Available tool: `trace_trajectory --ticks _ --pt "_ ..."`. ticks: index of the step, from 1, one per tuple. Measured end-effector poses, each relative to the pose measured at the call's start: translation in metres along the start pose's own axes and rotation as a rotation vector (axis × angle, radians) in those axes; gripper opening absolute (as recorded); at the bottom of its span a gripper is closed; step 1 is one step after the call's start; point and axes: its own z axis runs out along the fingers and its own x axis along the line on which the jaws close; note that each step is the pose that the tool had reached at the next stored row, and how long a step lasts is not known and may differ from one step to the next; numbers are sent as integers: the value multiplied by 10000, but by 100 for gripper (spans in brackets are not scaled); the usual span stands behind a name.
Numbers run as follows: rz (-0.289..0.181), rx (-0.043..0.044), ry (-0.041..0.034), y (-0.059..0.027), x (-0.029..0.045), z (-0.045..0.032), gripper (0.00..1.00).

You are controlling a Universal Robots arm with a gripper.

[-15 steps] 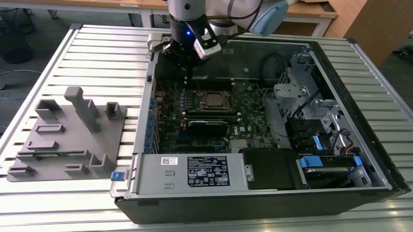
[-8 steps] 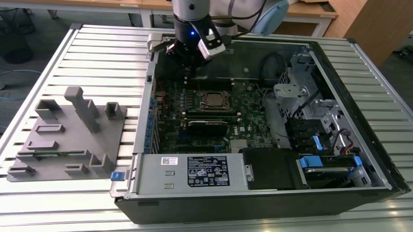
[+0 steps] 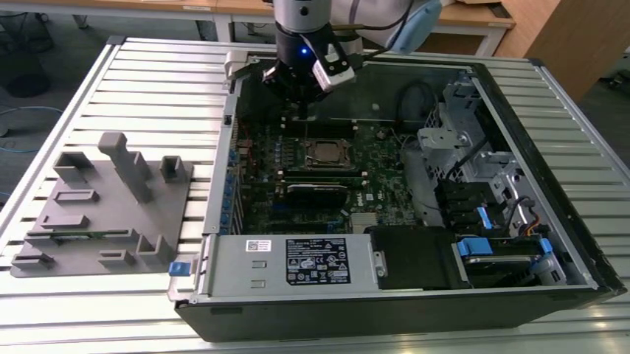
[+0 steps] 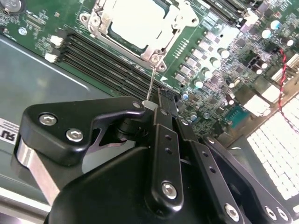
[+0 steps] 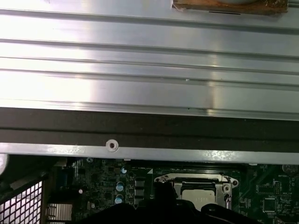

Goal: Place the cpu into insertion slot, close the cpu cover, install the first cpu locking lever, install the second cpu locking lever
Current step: 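Install the first cpu locking lever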

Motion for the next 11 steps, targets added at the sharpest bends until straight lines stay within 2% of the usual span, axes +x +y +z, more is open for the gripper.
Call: trace_trajectory --ticks 4,11 --pt "0 1 1 -2 -52 4 11" --pt "0 0 0 -2 -55 5 11"
